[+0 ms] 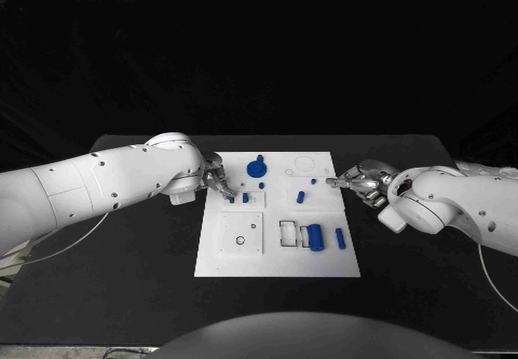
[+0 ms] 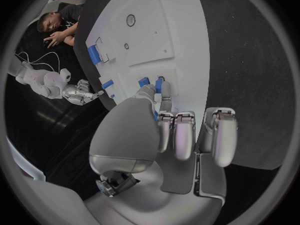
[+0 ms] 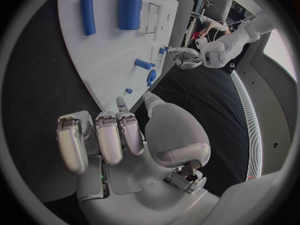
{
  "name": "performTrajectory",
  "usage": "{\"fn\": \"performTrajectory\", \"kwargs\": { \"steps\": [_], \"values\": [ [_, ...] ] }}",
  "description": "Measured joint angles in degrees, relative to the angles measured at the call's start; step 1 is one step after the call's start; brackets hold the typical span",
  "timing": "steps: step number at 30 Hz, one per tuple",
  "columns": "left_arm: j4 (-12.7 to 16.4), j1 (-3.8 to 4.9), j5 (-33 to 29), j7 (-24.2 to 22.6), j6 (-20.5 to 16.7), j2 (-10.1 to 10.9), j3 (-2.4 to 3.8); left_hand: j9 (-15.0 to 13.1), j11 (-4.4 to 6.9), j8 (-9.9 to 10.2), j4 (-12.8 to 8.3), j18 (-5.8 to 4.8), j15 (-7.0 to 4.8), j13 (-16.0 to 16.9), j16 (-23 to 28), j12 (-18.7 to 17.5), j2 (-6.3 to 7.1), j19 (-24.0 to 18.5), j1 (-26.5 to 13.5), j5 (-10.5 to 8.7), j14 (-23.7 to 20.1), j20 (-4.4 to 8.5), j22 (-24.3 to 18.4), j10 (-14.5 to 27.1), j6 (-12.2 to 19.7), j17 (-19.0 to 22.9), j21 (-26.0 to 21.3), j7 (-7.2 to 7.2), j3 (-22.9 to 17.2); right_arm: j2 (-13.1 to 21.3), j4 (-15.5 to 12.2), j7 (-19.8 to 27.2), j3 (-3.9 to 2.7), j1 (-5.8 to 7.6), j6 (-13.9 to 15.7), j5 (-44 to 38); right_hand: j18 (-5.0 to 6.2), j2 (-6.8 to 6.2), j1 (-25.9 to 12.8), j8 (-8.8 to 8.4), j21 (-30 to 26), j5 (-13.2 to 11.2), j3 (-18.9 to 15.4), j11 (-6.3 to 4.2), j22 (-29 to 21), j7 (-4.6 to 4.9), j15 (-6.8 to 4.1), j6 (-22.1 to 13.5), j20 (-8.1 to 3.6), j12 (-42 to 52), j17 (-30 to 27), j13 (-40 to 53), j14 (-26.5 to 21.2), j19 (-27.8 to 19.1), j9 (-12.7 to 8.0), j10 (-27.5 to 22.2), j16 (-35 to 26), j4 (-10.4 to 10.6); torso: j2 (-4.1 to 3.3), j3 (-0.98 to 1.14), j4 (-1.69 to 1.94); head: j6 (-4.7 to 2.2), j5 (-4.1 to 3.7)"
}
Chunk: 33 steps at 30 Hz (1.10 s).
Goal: Assemble the parts on the task board
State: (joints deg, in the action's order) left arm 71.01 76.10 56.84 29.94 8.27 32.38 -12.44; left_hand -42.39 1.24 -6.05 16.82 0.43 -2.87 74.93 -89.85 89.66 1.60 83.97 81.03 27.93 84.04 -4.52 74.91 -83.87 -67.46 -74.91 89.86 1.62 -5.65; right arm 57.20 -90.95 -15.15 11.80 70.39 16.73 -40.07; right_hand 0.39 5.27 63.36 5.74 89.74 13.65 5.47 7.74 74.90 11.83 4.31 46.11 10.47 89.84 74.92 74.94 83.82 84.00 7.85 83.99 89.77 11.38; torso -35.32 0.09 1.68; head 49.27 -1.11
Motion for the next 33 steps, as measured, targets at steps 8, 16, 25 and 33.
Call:
{"fn": "performTrajectory", "kwargs": {
  "steps": [8,16,25,33],
  "values": [
    [-0.5,-0.02,0.0,0.6,0.6,-0.3,-0.01,0.1,0.00,0.2,-0.1,-0.01,0.00,0.0,0.0,0.0,0.01,0.0,0.0,-0.15,0.0,0.00,0.0,0.0,0.0,0.0,0.0,0.00,-0.1,0.0,-0.1,0.0,0.00,0.00,0.0,0.0,0.00,0.00,0.0,0.00,0.0,0.0,0.0,0.00,0.0,0.00,0.00,0.0,0.00,0.0,0.0,0.0,0.0,0.0,0.0,0.0,0.0,0.0,0.00,0.00,-0.01,0.11,-0.05],
    [-0.7,-0.03,0.0,0.9,1.0,-0.4,0.00,0.1,0.00,0.0,-0.2,0.00,0.00,0.0,0.0,0.0,0.08,0.0,-0.1,-0.17,0.0,0.00,0.0,0.0,0.0,0.0,0.0,0.00,-0.2,0.0,-0.1,-0.1,0.00,0.00,0.0,0.0,0.00,0.00,0.0,0.00,0.0,0.0,0.0,0.00,0.0,0.00,0.00,0.0,0.00,0.0,0.0,0.0,0.0,0.0,0.0,0.0,0.0,0.0,0.00,-0.01,0.03,0.15,-0.08],
    [-0.8,-0.01,0.0,1.1,1.3,-0.5,0.01,0.0,0.00,0.0,-0.3,-0.01,0.00,0.0,0.0,0.0,0.06,0.0,-0.1,-0.35,0.0,0.00,0.0,0.0,0.0,0.0,0.0,0.00,-0.3,0.0,-0.1,-0.1,0.00,-0.01,0.0,0.0,0.00,0.00,0.0,0.00,0.0,0.0,0.0,0.00,0.0,0.00,0.00,0.0,0.00,0.0,0.0,0.0,0.0,0.0,0.0,0.0,0.0,0.0,0.03,-0.02,0.03,0.20,-0.08],
    [-0.9,0.00,0.1,1.1,1.4,-0.8,0.01,0.0,0.00,0.0,-0.3,-0.01,0.00,0.0,0.0,0.0,-0.02,0.0,0.0,-0.55,0.0,0.00,0.0,0.0,0.0,0.0,0.0,0.00,-0.5,0.0,-0.1,-0.1,0.00,-0.01,0.0,0.0,0.00,0.00,0.0,0.00,0.0,0.0,0.0,0.00,0.0,0.00,0.00,0.0,0.00,0.0,0.0,0.0,0.0,0.0,0.0,0.0,0.0,0.0,0.03,-0.02,0.00,0.12,-0.12]
  ]
}}
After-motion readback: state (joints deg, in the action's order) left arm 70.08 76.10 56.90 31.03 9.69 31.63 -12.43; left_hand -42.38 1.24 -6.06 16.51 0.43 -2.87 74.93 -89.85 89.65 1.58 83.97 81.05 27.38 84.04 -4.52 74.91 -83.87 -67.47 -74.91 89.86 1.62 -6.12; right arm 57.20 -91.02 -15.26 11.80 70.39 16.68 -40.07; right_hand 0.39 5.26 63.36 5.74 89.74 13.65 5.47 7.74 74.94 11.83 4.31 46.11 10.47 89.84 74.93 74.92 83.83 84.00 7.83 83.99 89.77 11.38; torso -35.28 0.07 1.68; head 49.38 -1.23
